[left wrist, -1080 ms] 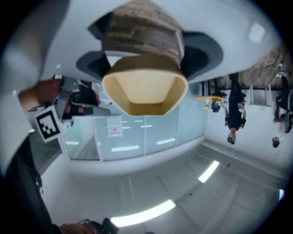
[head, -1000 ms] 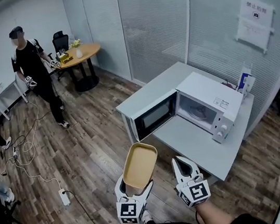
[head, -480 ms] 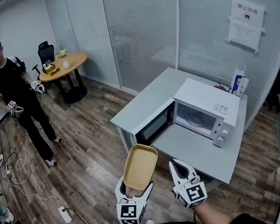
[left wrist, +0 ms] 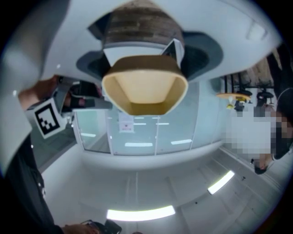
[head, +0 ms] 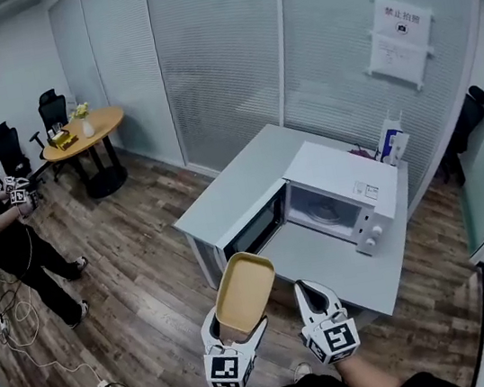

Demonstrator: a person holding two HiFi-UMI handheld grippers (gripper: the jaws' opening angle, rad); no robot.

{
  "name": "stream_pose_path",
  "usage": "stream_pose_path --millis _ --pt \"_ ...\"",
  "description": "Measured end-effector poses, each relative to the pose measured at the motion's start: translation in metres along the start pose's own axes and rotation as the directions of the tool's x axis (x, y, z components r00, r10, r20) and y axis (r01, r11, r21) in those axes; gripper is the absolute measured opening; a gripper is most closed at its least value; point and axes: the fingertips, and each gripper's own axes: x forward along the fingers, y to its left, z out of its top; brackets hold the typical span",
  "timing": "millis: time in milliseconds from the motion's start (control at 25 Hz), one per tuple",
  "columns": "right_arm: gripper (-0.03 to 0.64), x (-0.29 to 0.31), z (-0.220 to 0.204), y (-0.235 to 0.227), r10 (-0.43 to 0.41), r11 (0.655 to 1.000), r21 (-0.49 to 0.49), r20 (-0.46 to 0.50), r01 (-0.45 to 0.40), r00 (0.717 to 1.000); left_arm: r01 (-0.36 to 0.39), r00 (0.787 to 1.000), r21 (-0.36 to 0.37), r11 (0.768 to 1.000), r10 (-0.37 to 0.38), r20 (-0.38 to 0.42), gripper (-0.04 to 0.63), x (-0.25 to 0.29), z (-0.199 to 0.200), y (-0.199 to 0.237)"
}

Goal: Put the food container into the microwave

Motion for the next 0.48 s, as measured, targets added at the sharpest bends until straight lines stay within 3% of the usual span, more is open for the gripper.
stream_pose_path --millis 480 --pt "0.005 0.018 -0.003 -0.051 -0.061 0.998 0.011 0.014 0.061 0.998 0.060 0.998 0.026 0.998 -0.060 -0.009 0.477 0.052 0.004 -0.013"
